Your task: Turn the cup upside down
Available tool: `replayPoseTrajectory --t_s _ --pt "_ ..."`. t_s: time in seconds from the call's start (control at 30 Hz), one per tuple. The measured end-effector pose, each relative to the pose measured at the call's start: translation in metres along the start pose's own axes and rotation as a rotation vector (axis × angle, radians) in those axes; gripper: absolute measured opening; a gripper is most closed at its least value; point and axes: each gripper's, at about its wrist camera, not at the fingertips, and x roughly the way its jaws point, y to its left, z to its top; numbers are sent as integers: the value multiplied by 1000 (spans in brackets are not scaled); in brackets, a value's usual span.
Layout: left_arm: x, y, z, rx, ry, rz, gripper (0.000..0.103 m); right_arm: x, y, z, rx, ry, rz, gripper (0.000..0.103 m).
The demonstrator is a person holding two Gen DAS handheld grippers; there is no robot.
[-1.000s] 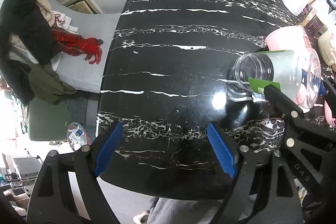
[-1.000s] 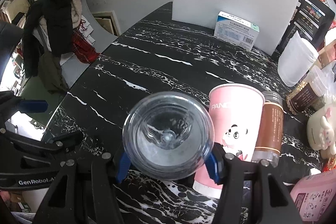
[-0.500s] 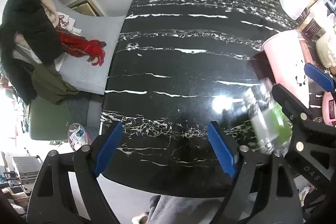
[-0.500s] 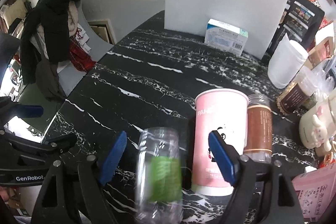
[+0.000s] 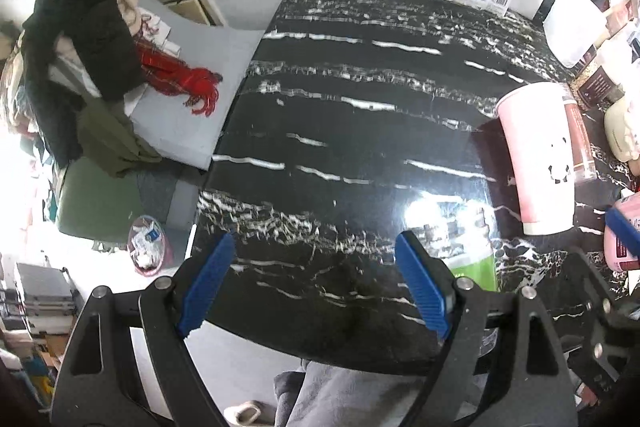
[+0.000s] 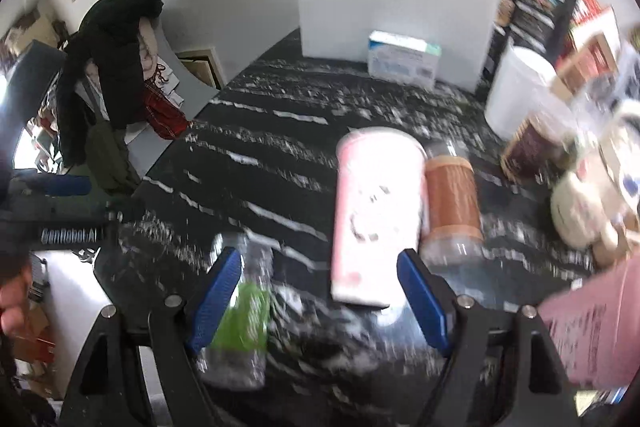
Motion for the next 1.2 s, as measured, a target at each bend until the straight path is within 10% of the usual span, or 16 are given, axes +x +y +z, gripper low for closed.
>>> replayPoseTrajectory --t_s 1.2 --pt "41 -11 -28 155 7 -24 82 58 15 -90 190 -20 10 70"
